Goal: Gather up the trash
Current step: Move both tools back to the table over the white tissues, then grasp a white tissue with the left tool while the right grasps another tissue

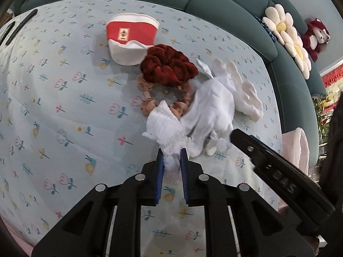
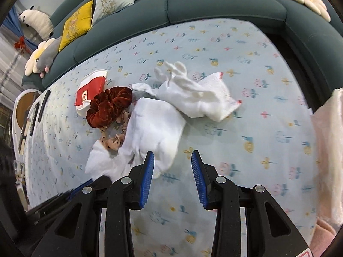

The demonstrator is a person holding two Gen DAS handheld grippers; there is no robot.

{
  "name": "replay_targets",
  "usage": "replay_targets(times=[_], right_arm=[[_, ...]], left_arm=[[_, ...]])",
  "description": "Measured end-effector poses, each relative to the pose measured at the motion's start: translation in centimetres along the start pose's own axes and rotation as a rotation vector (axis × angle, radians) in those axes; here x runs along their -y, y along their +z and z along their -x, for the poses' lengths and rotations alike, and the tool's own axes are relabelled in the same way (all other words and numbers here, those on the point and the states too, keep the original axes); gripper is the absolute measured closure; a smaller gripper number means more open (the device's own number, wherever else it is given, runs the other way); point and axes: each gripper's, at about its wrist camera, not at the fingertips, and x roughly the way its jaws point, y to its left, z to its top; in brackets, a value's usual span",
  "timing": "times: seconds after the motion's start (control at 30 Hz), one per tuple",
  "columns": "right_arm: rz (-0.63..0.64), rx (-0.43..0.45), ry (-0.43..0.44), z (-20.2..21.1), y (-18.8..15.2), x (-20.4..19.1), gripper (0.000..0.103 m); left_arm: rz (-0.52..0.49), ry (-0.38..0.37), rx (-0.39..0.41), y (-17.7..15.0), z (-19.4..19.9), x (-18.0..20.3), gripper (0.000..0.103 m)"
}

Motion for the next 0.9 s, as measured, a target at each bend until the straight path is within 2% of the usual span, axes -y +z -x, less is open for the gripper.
replay_targets(times=[0.17,0.2,0.23,0.27,0.37,0.63,0.9], right_arm=[[0.009,-0.049,-0.004,-2.3,0.0,-0.8,0.068],[0.009,-0.058,0.002,-2.7,-0.1,-0.9,0.075],[0.013,-0.059,0.003,-2.8,-0.2,-1.0,0.087],[0.017,-0.062,0.006,-2.8,-0.2,-1.1,0.091],[0.027,-0.033,0.014,-1.8,-0.1,-1.4,0.094],[0.037,0.103,0.069,4.6,2.1,-2.0,0.095],[0.040,0.296,0.113,14.7,4.8,-0.6,0.095]], left_arm=[[0.002,0.020,0.006,0.5,0.2,-0.9,0.088],[0.001,0.023,0.009,0.6,0.3,-1.0,0.088],[-0.001,0.027,0.012,0.6,0.4,-1.0,0.088],[-0.005,0.031,0.019,0.7,0.6,-1.0,0.088],[-0.015,0.041,0.035,1.0,1.2,-0.8,0.088],[-0.059,0.018,0.122,2.4,5.0,2.2,0.089],[-0.151,-0.031,0.248,3.8,11.0,8.3,0.089]])
